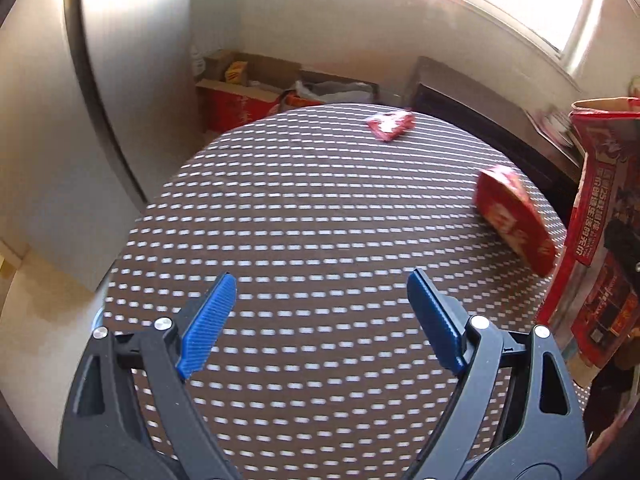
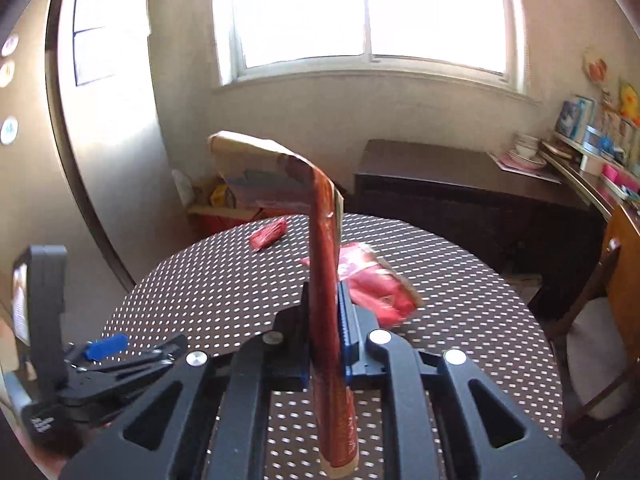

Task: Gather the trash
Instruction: 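Grasp the red snack bag with the left tool while the right holds the box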

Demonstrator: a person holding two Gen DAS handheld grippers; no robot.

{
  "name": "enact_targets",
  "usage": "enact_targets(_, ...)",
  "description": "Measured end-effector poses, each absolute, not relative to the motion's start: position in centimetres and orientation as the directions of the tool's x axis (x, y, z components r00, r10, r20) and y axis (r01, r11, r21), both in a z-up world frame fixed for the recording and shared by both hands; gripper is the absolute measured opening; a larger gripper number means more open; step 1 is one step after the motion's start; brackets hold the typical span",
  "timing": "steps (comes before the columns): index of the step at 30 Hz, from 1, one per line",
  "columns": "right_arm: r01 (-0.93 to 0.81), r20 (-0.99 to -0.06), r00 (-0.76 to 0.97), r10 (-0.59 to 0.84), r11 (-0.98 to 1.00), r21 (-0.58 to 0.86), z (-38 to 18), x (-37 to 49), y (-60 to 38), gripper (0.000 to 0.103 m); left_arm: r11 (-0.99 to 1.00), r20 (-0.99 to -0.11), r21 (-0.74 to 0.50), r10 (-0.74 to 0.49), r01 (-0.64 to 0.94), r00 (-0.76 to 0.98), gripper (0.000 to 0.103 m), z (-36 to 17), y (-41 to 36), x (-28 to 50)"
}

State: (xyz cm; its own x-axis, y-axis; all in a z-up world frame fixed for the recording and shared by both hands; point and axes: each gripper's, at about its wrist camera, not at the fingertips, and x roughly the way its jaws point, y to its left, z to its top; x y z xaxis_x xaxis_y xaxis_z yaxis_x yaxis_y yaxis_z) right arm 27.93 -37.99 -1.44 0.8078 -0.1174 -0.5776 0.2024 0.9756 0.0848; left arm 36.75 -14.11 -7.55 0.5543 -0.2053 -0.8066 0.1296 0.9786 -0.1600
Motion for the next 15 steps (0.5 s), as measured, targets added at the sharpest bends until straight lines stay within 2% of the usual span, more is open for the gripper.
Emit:
enact_targets(8, 0.306, -0.531, 0.823, -0.200, 0.945, 0.118, 0.0, 24.7, -44.2, 0.012, 0.947, -0.797, -0.174, -0.296, 0.270, 0.527, 0.090, -6.0, -20.5, 36.7)
enact_targets(15, 0.416, -0.562, 0.780, -0.276, 0.899, 0.135, -1.7, 22.7, -48.1, 0.012, 0.904, -0.799, -0.261, -0.399, 0.339, 0.450, 0.090, -6.4, -26.0, 39.2)
